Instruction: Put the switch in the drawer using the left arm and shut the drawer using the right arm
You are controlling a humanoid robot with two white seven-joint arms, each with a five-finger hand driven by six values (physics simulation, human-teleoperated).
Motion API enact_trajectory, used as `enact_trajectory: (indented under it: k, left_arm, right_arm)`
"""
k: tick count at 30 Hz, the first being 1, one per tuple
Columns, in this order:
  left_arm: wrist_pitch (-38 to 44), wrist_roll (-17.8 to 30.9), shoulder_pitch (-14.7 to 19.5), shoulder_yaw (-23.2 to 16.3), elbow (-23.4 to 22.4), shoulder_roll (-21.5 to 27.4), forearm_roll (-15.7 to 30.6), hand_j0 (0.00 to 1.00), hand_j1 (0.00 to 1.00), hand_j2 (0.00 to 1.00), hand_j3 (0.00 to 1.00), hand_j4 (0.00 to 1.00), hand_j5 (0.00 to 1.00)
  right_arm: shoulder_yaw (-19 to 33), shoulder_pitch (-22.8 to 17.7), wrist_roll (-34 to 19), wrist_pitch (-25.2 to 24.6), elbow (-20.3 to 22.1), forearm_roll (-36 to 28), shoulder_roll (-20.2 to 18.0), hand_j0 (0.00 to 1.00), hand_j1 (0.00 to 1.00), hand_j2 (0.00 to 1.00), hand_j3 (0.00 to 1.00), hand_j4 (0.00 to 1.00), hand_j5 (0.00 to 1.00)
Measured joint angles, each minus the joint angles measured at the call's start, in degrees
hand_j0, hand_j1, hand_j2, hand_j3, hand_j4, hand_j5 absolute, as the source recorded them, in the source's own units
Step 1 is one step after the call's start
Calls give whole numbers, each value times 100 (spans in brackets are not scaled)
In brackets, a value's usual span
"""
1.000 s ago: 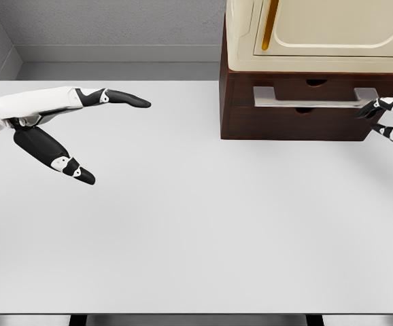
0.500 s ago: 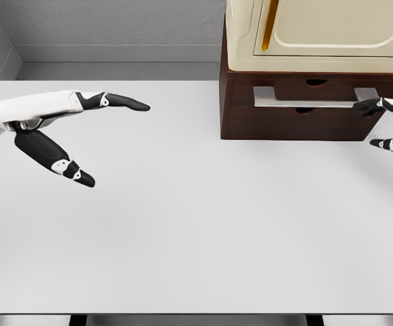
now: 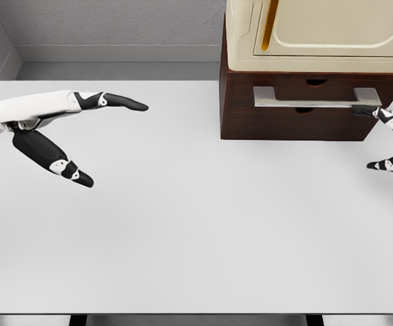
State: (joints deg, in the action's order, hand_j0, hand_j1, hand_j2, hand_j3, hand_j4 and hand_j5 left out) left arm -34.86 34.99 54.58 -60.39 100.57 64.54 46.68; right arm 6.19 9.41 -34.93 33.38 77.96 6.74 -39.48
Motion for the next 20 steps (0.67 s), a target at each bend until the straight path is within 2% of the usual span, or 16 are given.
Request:
enact_trajectory:
  k: [2, 6, 9, 20]
  left_arm:
    - [-1, 0, 0, 3, 1, 4, 1, 100, 100, 100, 100, 100, 100]
    - [-7, 2, 0, -10, -4, -3, 2, 100, 100, 100, 100, 100, 100]
    - [-8, 2, 0, -13, -3, -5, 2, 100, 100, 100, 100, 100, 100]
    - [-20, 2, -9, -15, -3, 2, 10, 100, 100, 100, 100, 100, 100]
  right_arm:
    - [-71, -70, 45, -48, 47, -28, -8, 100, 100, 100, 100, 100, 100]
    - [-308, -185, 14, 100, 193, 649, -2, 100, 100, 100, 100, 100, 100]
    - [-455, -255, -1, 150, 370, 900, -1, 100, 100, 100, 100, 100, 100]
    - [-581, -255, -9, 178, 508, 1043, -1, 100, 100, 100, 100, 100, 100]
